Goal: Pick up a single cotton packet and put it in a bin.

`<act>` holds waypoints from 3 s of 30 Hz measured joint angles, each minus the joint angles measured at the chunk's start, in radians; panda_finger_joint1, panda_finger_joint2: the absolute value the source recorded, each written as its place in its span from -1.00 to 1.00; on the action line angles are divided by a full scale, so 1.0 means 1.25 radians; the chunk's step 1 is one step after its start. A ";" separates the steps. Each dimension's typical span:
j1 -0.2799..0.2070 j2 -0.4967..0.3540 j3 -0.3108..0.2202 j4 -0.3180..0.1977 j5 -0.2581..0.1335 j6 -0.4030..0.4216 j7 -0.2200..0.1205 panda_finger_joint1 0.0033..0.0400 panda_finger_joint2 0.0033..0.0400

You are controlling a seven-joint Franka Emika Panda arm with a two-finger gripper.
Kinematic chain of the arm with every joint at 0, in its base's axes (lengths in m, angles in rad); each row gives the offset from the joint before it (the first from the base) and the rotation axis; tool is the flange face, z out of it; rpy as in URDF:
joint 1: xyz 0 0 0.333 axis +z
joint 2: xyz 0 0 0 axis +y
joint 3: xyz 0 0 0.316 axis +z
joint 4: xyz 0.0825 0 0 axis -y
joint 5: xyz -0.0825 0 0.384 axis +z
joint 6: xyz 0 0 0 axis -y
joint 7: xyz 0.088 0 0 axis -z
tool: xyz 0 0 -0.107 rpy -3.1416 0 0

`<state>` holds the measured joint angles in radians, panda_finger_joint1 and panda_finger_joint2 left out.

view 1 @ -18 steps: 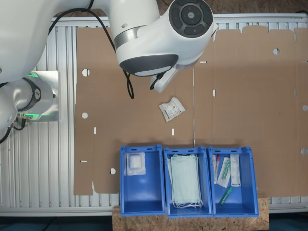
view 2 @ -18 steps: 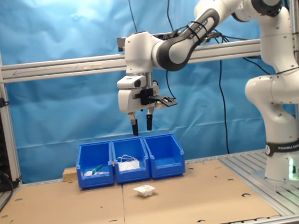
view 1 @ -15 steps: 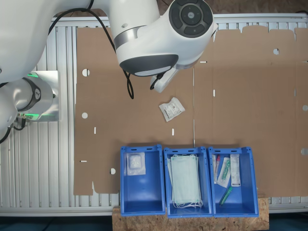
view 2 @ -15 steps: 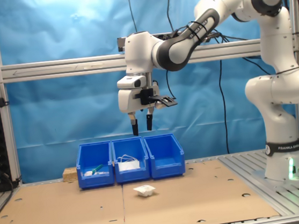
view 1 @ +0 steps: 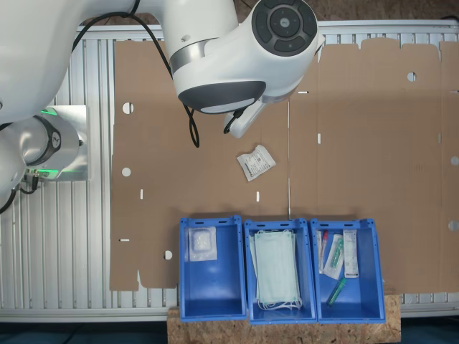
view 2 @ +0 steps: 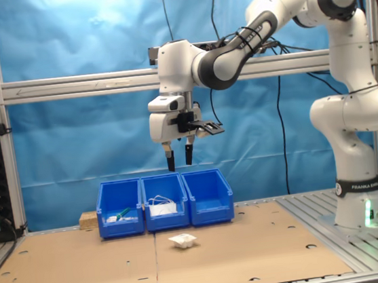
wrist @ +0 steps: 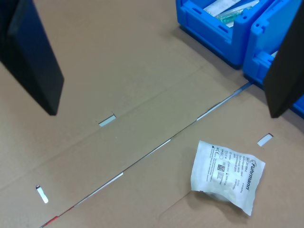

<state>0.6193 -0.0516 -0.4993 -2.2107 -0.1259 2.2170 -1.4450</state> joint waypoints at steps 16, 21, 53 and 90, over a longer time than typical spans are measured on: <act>0.000 0.000 0.000 0.000 0.000 0.000 0.000 1.00 1.00; 0.000 0.000 0.000 0.000 0.000 0.000 0.000 1.00 1.00; 0.000 0.000 0.000 0.000 0.000 0.000 0.000 1.00 1.00; 0.001 0.011 -0.029 0.000 0.000 0.004 0.000 1.00 1.00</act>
<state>0.6201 -0.0380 -0.5357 -2.2107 -0.1259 2.2216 -1.4450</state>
